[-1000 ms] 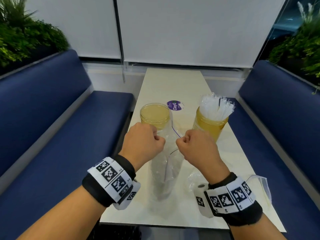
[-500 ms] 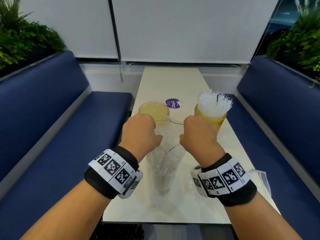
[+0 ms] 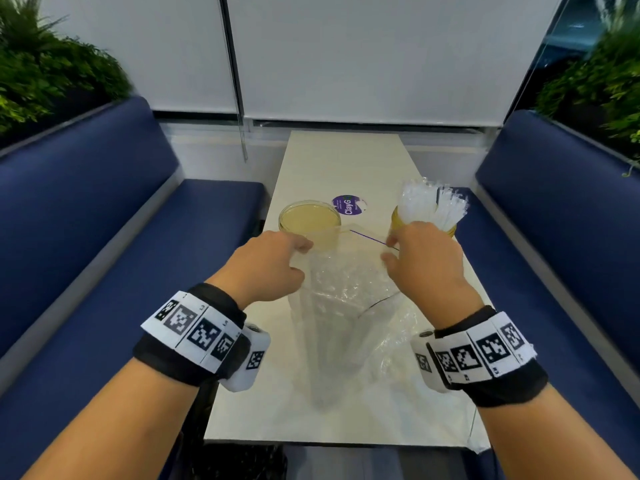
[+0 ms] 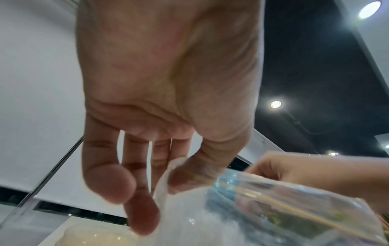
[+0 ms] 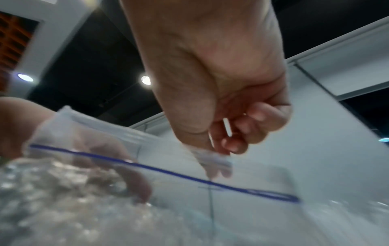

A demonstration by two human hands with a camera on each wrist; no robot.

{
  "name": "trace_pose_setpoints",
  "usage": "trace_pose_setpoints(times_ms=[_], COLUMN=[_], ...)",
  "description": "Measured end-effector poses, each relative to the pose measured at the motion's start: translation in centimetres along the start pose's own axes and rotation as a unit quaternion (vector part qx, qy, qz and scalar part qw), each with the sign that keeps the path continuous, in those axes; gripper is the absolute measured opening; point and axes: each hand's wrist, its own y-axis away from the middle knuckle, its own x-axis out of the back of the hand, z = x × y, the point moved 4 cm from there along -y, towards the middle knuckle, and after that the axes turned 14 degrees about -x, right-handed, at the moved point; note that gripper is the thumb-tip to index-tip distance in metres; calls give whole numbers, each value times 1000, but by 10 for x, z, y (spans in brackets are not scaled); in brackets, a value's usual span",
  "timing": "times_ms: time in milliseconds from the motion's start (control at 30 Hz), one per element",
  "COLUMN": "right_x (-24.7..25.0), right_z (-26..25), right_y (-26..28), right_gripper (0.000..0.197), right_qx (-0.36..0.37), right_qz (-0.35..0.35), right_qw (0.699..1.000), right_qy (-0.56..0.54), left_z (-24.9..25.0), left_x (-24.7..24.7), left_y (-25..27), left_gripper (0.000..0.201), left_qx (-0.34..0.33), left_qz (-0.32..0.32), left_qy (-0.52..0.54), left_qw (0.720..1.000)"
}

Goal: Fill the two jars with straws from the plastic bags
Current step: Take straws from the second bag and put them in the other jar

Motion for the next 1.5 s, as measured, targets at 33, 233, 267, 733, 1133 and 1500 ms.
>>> trace_pose_setpoints(times_ms=[33,233,267,733,1133,1500], right_x=[5,-19,-26,-27,36,-15], right_z=[-10,-76,-80,-97,-129,-123], right_y=[3,11,7,-7,-11,-6], right_gripper=[23,53,58,36,40,49], right_qx=[42,289,291,299,298,216], right_qz=[20,-104,-106,-36,74,-66], right_qw=[999,948,944,954,935,923], right_qy=[-16,81,117,12,-179,-312], left_z=[-1,-4,-6,-29,-23,-33], left_x=[-2,-8,-9,-20,-40,-48], left_y=[-2,-1,0,4,-7,-14], left_gripper=[59,54,56,61,38,15], left_qx=[-5,-20,-19,-27,8,-15], left_qz=[7,60,68,110,302,333], left_qy=[14,92,103,106,240,286], left_qw=[1000,994,992,988,923,899])
